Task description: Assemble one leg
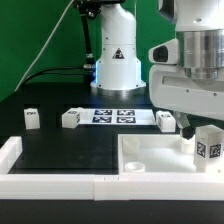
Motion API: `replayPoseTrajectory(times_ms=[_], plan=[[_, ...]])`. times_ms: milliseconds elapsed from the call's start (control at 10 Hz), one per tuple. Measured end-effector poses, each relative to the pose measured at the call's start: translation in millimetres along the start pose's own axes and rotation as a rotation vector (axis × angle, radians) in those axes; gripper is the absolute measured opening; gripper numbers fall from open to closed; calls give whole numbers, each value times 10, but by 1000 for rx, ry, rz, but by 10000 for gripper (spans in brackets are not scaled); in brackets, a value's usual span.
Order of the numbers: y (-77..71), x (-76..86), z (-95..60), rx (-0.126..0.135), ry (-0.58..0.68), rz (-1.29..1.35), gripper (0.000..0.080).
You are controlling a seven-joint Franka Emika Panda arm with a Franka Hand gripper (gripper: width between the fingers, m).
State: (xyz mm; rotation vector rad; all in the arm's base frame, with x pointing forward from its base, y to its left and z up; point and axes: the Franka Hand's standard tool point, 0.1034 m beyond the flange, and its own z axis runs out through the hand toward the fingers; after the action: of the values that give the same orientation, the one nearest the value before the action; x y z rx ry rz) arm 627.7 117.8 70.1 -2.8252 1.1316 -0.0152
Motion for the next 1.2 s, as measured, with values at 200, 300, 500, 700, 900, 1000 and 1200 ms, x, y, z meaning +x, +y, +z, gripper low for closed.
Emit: replayPoseTrajectory(times_ms=[200,300,500,700,900,1000,1200], plan=[[-16,-24,4,-1,-1,-256,648],[-30,-46,7,-5,1,-355,648],[-32,-29,-4,-7,3,-574,649],[-28,-12,-11,-22,10,-788,649],[-8,22,-15,-44,17,-1029,649],[-14,26,-18,-53,23,-1073,621],[-6,32,-16,-53,23,-1057,448]])
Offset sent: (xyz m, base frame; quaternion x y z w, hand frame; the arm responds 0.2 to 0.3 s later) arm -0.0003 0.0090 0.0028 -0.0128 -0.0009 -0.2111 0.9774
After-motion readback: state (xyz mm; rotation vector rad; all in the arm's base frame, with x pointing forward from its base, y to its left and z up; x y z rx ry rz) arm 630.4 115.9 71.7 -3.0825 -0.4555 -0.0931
